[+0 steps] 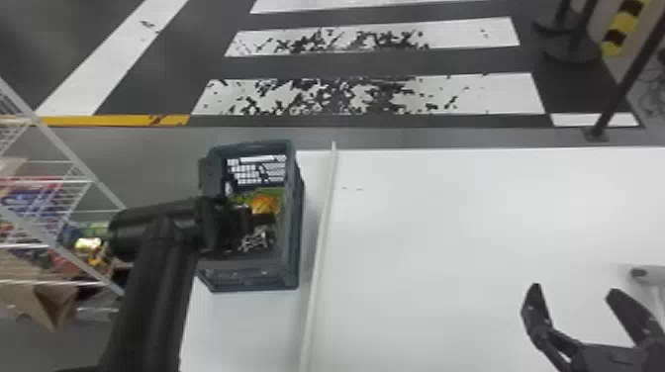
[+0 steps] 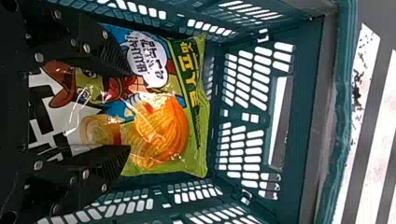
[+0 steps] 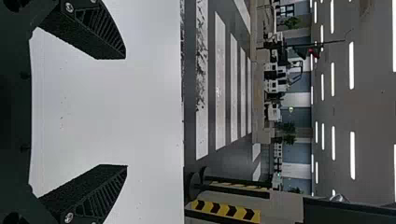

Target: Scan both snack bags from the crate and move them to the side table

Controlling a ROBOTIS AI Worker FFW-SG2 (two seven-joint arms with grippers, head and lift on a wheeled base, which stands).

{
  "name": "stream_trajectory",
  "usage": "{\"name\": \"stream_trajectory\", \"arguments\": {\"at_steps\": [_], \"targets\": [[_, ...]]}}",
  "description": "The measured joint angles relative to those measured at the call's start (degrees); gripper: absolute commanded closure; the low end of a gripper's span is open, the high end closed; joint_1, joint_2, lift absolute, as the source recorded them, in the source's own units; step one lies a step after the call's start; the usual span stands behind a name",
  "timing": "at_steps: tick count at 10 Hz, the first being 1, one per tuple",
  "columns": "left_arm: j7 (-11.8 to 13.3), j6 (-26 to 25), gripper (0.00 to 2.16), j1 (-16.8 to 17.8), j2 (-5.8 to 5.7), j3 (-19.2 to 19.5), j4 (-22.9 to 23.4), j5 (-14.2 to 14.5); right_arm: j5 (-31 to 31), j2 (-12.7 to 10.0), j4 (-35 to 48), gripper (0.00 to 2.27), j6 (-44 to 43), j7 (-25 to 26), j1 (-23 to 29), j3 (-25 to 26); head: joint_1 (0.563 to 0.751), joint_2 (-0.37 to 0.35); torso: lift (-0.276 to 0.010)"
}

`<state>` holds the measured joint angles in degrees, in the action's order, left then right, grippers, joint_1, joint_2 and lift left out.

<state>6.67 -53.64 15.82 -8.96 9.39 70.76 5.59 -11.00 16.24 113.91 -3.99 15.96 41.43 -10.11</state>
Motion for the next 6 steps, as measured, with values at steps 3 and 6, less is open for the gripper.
{"name": "stream_trajectory", "arguments": {"at_steps": [3,6], "targets": [[1.3,0.8,1.65,-0.3,-0.13,0.9,-0.5,-0.5,0.0,-0.2,0.1,0.09,-0.1,0.0,0.3,0.0,0.695,0.165,-0.029],[0.5,0.7,1.64,-3.0,-0.09,2.8,3.7,0.9,-0.1,-0.2,0.4,0.09,-0.2,0.6,0.7,0.0,0.695,0.179,-0.029]]}}
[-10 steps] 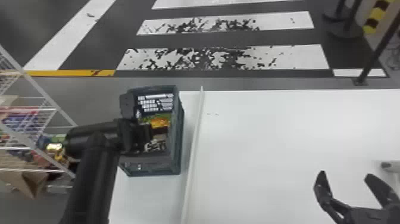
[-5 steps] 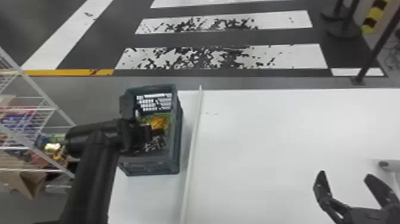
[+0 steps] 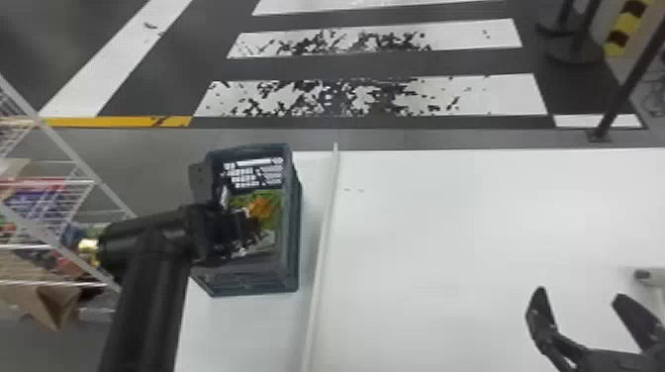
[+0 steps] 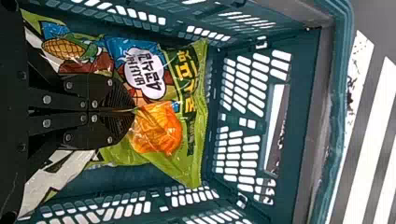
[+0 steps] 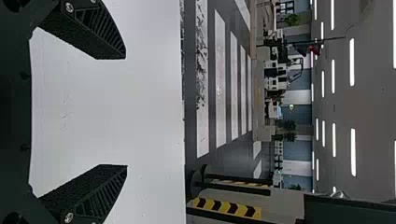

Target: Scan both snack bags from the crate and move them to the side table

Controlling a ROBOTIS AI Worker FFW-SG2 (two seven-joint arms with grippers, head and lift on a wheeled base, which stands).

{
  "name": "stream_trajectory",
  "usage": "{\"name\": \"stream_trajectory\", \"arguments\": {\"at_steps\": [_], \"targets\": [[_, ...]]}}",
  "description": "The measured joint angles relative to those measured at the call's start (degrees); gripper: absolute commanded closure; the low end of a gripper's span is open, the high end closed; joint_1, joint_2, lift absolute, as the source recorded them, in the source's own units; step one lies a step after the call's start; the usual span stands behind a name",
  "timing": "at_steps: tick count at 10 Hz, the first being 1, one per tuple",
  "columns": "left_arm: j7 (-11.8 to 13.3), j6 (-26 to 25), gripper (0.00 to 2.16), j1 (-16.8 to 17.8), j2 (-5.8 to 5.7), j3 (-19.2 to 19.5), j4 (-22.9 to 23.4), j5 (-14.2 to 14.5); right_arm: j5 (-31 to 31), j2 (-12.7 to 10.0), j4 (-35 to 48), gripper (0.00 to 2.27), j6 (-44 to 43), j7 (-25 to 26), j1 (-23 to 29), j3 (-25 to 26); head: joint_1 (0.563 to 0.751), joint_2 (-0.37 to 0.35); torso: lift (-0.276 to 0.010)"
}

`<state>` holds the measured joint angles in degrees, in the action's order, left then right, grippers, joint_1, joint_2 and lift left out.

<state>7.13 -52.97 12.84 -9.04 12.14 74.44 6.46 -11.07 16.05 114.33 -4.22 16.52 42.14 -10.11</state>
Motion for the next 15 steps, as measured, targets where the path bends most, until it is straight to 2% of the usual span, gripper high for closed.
{"name": "stream_trajectory", "arguments": {"at_steps": [2,7,10,15], "targets": [[-1.9,-0.7,1.63,-2.3,0.14,1.0,4.6,2.4,0.0,0.0,0.4,0.09,0.0,0.1,0.3,0.1,0.695,0.185,-0.029],[-2.5,-3.1,1.61,-5.7,0.16,1.1,13.5,6.2,0.2,-0.4,1.4,0.1,0.0,0.2,1.1,0.5,0.695,0.166,-0.029],[-5.1,-4.5,1.61,-8.1,0.25,0.3,19.2,6.8,0.4,-0.7,1.8,0.1,0.0,0.2,1.5,0.7,0.695,0.164,-0.029],[-6.8,-7.0,1.61,-11.3,0.25,0.2,28.2,7.5,0.2,-0.6,2.2,0.1,0.0,0.2,1.9,1.1,0.695,0.156,-0.029]]}}
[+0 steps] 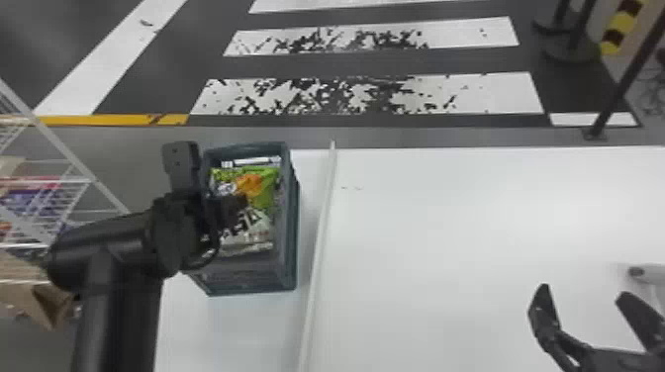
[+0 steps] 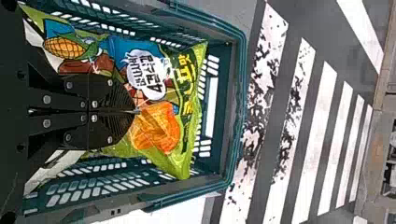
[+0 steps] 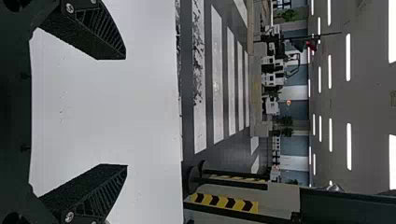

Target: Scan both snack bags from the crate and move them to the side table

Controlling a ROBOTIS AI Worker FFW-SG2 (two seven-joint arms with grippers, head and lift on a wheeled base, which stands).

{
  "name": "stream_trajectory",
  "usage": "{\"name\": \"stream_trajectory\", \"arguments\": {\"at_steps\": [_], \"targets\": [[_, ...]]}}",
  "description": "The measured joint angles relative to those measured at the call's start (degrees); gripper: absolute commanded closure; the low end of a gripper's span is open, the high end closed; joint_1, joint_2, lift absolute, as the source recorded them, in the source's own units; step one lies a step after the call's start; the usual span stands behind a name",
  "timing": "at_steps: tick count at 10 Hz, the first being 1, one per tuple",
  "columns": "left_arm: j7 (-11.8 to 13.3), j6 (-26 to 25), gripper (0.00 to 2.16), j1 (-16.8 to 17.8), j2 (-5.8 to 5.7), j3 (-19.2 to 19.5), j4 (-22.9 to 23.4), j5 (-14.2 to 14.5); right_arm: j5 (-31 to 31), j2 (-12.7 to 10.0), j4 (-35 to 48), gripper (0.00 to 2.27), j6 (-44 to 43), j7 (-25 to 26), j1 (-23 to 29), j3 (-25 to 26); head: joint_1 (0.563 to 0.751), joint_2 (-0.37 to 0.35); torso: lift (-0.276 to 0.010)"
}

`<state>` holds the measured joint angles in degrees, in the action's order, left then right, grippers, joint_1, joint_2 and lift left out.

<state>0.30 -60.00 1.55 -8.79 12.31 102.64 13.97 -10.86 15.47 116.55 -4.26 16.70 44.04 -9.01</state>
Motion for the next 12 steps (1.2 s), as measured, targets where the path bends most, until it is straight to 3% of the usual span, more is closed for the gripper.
{"name": "stream_trajectory", "arguments": {"at_steps": [6,12], "targets": [[-2.5,-0.6,1.62,-1.8,-0.12,0.0,4.5,-0.2,-0.3,0.0,0.3,0.1,0.0,0.0,0.3,0.4,0.695,0.162,-0.029],[-3.1,-2.1,1.61,-3.4,-0.09,0.3,10.5,0.5,-0.5,0.2,0.3,0.1,-0.1,0.0,0.4,0.4,0.695,0.156,-0.029]]}}
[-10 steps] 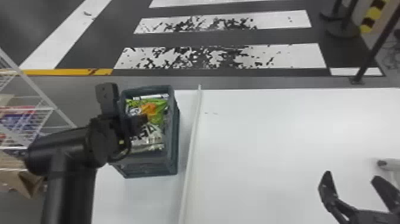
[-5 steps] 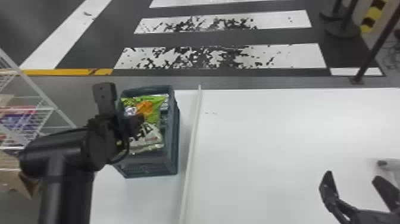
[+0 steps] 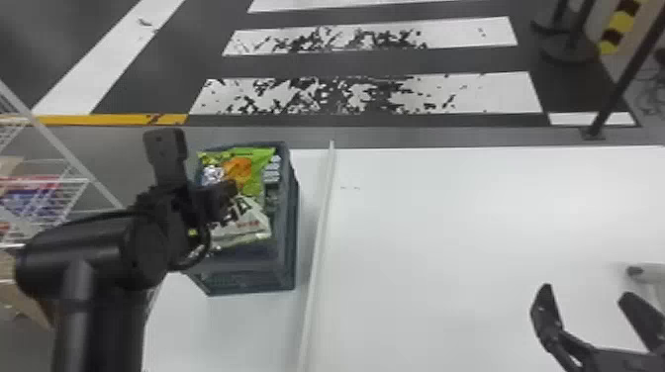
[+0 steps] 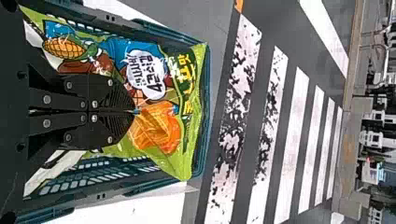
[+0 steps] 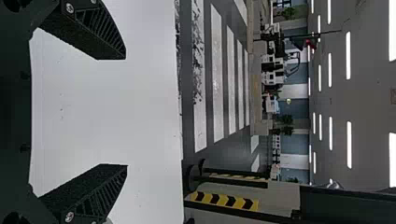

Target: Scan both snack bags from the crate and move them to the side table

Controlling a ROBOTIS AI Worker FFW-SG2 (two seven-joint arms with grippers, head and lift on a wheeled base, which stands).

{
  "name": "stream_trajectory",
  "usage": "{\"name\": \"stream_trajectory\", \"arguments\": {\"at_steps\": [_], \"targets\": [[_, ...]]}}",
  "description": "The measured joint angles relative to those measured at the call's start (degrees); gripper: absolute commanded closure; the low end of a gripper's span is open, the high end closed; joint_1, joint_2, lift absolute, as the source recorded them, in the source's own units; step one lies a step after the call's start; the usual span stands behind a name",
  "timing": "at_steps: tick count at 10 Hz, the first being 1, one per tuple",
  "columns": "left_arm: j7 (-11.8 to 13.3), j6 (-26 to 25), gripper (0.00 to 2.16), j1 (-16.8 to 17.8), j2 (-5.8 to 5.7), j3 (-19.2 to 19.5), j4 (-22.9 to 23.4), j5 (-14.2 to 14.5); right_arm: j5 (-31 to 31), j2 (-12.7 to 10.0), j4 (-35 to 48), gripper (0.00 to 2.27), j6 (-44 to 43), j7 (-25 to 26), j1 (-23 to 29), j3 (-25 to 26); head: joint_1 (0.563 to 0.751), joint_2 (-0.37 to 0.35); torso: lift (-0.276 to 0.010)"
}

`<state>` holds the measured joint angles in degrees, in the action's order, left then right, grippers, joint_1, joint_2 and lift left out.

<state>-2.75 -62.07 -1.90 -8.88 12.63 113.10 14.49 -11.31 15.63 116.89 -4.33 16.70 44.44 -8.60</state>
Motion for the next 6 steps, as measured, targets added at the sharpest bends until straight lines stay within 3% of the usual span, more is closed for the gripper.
{"name": "stream_trajectory", "arguments": {"at_steps": [3,6], "targets": [[-0.8,-0.8,1.62,-1.6,-0.02,0.9,4.4,0.4,-0.1,-0.1,0.1,0.1,-0.1,0.0,0.0,0.1,0.695,0.165,-0.029],[-0.3,-3.6,1.62,-3.8,-0.18,2.6,11.8,3.3,0.2,-0.2,0.2,0.1,-0.5,0.1,0.1,0.7,0.695,0.151,-0.029]]}}
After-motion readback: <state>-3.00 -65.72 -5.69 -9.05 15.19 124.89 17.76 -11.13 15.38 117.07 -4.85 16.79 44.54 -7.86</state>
